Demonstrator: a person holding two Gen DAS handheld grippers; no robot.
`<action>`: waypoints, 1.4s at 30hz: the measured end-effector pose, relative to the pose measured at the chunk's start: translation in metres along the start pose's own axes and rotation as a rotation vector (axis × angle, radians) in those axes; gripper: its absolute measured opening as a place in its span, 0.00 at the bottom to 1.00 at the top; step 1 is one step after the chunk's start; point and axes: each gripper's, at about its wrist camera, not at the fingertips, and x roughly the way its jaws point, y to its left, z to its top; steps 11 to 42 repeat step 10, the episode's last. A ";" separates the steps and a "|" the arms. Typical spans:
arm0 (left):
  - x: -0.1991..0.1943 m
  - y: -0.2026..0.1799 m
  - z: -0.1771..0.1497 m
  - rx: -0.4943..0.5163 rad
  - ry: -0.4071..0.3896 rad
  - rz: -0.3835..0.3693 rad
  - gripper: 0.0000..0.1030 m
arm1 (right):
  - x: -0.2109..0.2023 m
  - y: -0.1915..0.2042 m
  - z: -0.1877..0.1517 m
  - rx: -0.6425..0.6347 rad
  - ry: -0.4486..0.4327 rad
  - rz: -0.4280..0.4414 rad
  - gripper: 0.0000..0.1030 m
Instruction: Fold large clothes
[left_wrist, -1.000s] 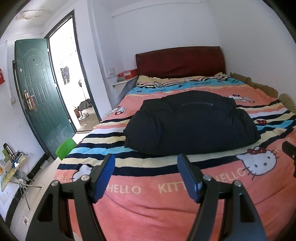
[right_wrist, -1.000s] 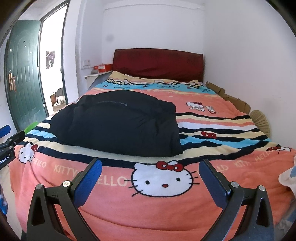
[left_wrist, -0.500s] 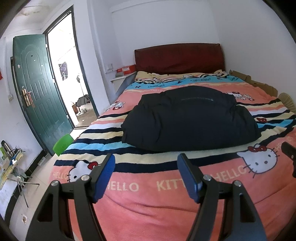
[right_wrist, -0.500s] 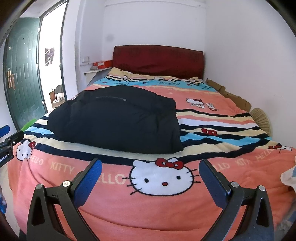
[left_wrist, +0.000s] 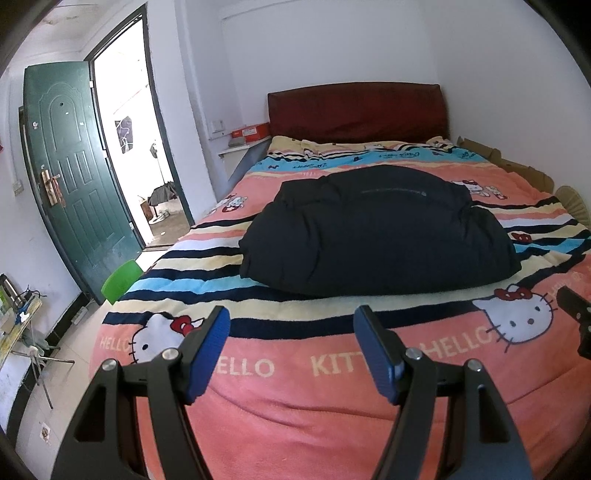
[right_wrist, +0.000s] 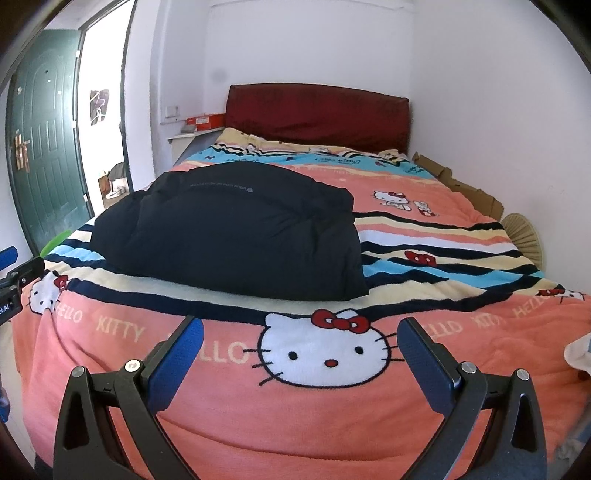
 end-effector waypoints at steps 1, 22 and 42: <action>0.001 0.000 0.000 0.003 0.001 0.000 0.66 | 0.000 0.000 0.000 -0.001 0.000 0.000 1.00; 0.006 -0.001 -0.002 0.005 0.016 -0.016 0.66 | 0.005 0.000 -0.001 0.001 0.010 -0.001 1.00; 0.006 -0.001 -0.002 0.005 0.016 -0.016 0.66 | 0.005 0.000 -0.001 0.001 0.010 -0.001 1.00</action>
